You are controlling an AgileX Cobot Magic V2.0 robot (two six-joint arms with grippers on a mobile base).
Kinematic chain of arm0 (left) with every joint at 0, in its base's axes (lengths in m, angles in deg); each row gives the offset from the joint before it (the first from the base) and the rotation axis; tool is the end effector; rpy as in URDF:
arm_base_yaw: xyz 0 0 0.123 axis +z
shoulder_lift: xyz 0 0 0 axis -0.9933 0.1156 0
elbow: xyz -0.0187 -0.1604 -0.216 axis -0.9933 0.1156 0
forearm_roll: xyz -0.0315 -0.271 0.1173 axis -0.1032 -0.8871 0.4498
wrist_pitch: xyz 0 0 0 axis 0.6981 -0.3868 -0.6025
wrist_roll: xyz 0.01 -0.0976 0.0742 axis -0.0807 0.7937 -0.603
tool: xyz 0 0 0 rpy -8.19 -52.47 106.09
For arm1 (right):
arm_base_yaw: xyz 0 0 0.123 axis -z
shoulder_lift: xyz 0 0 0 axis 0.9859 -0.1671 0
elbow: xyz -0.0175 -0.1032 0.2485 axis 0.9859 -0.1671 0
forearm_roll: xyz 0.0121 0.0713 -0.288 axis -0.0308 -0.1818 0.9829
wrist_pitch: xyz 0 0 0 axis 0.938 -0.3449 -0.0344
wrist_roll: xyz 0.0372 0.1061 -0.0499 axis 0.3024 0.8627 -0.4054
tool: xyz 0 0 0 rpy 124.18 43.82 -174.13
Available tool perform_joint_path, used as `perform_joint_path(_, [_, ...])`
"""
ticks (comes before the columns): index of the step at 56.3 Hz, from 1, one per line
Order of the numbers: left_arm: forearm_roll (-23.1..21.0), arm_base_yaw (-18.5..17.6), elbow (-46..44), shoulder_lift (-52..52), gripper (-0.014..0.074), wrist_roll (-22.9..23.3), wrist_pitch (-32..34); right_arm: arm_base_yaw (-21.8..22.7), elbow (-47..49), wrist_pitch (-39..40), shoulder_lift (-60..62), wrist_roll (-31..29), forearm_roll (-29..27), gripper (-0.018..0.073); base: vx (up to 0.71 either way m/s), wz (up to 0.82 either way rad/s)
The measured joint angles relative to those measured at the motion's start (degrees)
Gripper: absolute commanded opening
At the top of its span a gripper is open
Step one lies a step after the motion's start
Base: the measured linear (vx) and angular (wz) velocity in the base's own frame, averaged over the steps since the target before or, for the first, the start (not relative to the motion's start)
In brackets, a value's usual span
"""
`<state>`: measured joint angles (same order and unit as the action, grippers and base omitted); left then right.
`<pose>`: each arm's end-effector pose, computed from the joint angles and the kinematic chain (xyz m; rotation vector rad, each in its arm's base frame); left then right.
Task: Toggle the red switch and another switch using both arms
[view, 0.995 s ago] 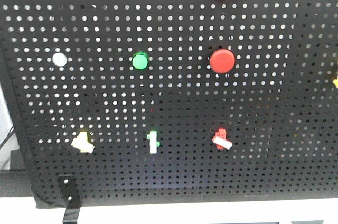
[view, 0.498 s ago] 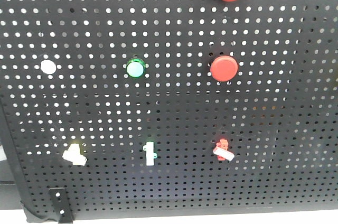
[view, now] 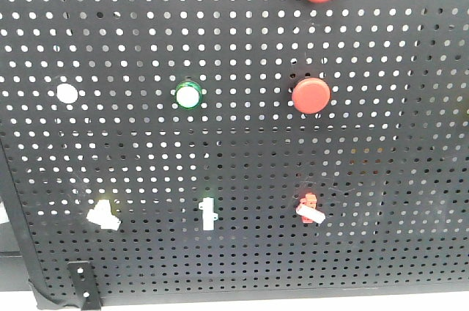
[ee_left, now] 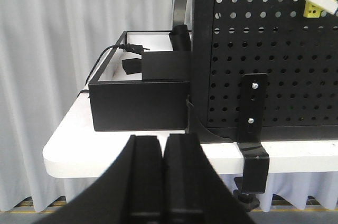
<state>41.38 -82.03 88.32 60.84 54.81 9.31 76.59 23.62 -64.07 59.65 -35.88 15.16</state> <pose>0.1500 0.0032 0.1950 -0.0250 1.5940 0.0092 0.1495 0.0085 0.1866 -0.0695 1.6483 0.0194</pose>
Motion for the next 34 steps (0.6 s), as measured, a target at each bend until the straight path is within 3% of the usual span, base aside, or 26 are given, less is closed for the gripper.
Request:
perform_joint_path(18, [0.0, 0.0, 0.0, 0.0, 0.0003, 0.0, 0.0, 0.0, 0.0, 0.9, 0.0, 0.0, 0.0, -0.0006, 0.0, 0.0])
perform_joint_path(26, [0.0, 0.0, 0.0, 0.0, 0.0003, 0.0, 2.3, 0.0, 0.0, 6.3, 0.0, 0.5, -0.2, -0.0006, 0.0, 0.0])
perform_joint_path(34, [0.0, 0.0, -0.7, 0.0, 0.0003, 0.0, 9.1, 0.0, 1.6, 14.4, 0.0, 2.6, -2.3, -0.0006, 0.0, 0.0])
